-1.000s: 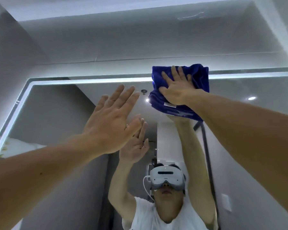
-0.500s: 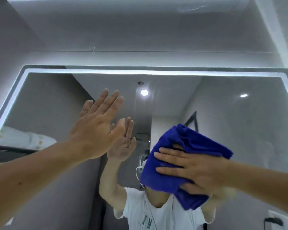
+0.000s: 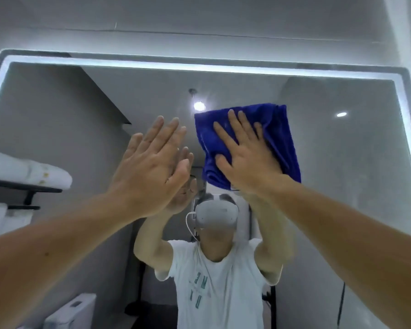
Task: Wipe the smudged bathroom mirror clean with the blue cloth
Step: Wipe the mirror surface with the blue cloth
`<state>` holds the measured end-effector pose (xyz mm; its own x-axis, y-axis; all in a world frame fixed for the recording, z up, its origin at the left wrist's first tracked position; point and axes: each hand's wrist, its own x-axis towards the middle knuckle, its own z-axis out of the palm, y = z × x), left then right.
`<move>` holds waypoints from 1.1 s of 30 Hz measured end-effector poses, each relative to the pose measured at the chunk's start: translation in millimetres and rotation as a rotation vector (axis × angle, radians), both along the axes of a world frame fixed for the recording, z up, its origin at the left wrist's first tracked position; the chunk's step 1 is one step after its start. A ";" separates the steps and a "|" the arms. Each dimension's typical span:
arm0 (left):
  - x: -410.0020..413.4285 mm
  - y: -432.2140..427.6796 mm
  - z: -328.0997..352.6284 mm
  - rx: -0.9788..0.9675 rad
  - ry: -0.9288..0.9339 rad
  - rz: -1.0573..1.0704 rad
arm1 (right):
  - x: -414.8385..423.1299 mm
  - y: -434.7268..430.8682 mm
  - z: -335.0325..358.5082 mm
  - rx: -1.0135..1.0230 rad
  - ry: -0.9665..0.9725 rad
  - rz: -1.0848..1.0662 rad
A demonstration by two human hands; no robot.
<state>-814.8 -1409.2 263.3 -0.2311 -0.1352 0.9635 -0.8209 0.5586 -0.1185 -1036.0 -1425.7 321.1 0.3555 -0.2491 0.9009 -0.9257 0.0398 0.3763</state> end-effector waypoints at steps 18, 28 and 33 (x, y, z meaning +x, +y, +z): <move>-66.2 9.4 -104.4 0.100 -0.057 -0.072 | -90.1 44.2 -292.8 0.226 0.316 -0.039; -83.7 2.7 -134.5 0.139 0.014 -0.124 | -79.4 26.0 -169.8 -0.065 -0.162 -0.056; -86.1 5.3 -160.3 0.170 0.021 -0.139 | -66.7 21.7 -251.5 -0.044 -0.178 -0.024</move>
<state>-901.0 -1403.8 103.0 -0.2387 -0.2648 0.9343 -0.7359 0.6771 0.0039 -1102.7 -1403.9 69.6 0.1839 -0.2145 0.9592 -0.9761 0.0751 0.2040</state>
